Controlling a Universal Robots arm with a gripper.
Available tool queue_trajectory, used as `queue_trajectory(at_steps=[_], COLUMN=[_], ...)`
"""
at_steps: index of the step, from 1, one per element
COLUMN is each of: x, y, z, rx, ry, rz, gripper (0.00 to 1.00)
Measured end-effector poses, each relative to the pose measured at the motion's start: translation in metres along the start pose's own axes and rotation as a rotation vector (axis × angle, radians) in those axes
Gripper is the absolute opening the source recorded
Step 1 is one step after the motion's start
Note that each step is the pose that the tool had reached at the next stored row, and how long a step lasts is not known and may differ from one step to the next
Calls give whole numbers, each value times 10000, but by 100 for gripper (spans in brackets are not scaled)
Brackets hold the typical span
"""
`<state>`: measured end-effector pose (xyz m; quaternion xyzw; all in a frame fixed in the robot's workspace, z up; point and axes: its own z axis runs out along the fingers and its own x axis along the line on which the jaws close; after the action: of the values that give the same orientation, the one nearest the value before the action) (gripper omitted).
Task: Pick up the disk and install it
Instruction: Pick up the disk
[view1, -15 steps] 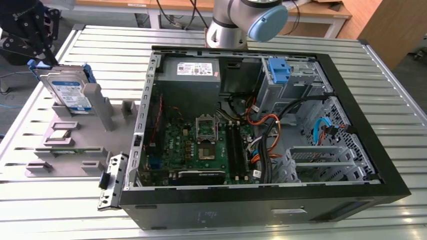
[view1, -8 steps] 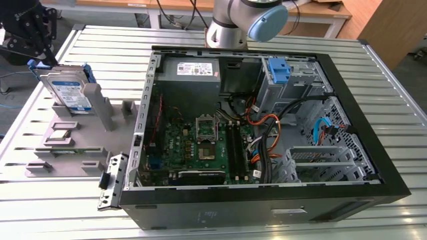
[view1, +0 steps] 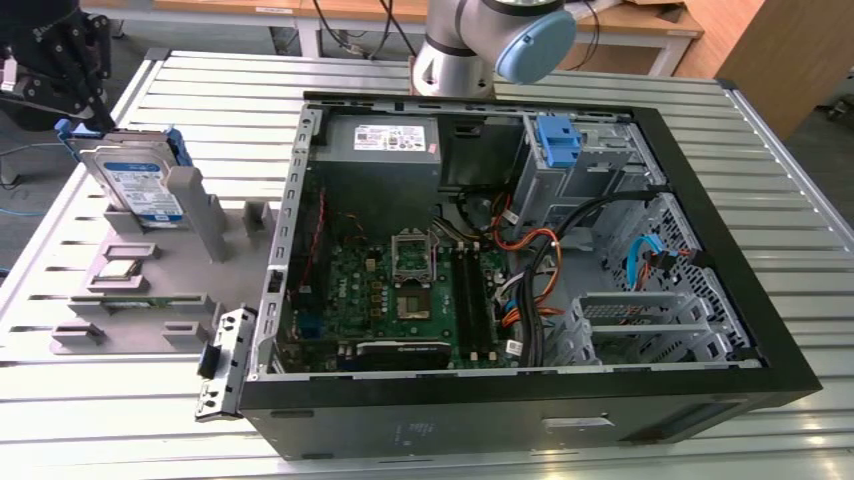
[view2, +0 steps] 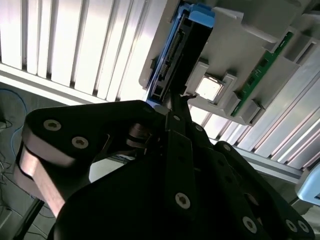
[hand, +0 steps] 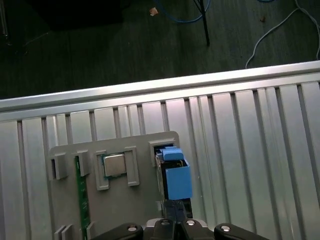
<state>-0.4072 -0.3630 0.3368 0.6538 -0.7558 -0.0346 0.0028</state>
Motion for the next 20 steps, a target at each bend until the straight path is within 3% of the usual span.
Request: queue_trajectory(at_steps=[4, 12, 20], x=[0, -1, -15], y=[-2, -5, -101], z=[1, 1, -4], rx=[-22, -24, -25], ry=[-6, -8, -9], rz=[-399, -440, -442], gripper=[10, 10, 10])
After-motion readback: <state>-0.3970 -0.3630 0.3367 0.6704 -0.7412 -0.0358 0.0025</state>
